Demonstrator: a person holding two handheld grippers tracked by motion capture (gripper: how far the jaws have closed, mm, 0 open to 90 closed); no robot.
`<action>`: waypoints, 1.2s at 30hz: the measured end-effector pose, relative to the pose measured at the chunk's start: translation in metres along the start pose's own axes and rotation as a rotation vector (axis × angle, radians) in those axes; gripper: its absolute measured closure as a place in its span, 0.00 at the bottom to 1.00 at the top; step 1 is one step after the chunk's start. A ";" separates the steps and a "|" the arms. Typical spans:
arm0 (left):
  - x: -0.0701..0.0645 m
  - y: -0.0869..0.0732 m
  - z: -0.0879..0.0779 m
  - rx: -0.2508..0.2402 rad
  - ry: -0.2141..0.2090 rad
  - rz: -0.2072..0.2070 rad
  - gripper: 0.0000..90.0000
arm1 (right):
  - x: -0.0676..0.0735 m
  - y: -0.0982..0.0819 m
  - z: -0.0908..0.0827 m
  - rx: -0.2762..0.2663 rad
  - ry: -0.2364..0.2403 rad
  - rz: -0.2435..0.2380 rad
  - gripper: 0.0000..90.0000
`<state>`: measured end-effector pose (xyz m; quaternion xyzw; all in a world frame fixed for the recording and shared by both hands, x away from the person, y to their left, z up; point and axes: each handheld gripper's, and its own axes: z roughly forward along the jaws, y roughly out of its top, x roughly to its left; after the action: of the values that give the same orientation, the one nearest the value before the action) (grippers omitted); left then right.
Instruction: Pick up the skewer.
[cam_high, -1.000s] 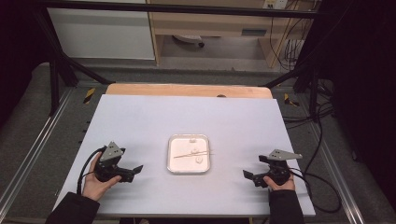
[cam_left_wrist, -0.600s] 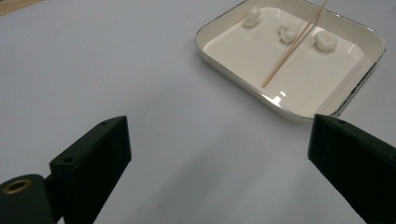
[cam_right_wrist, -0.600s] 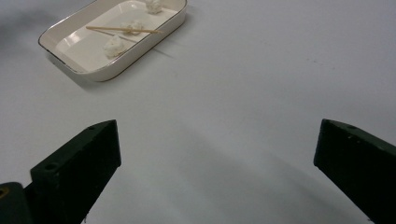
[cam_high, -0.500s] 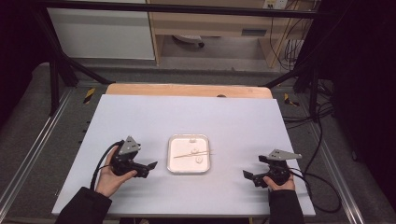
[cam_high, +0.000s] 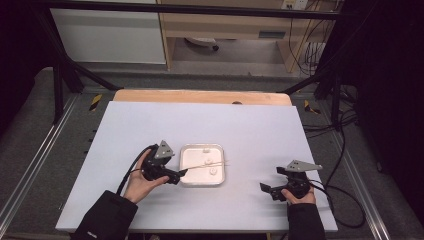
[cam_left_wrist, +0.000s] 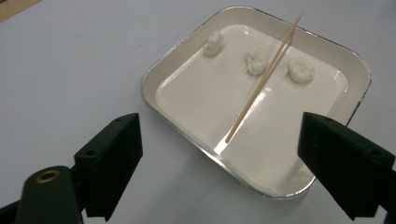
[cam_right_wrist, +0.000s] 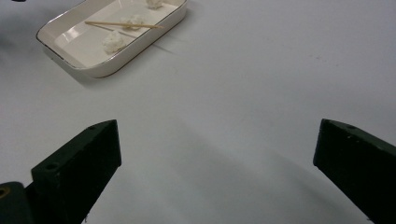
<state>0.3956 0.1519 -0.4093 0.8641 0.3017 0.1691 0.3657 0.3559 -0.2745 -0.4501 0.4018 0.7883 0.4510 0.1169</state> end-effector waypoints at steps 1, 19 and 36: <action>-0.001 0.002 0.003 0.004 -0.003 0.005 0.19 | 0.000 0.000 0.000 0.001 -0.001 -0.003 0.02; -0.018 0.021 0.050 0.029 -0.062 0.037 0.51 | 0.000 0.000 0.001 0.005 0.004 -0.002 0.02; -0.017 0.018 0.068 0.036 -0.128 0.065 0.81 | 0.000 0.000 0.002 0.006 0.007 -0.004 0.02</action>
<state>0.4246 0.0950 -0.4428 0.8890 0.2524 0.1197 0.3629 0.3571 -0.2734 -0.4515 0.3990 0.7909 0.4498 0.1137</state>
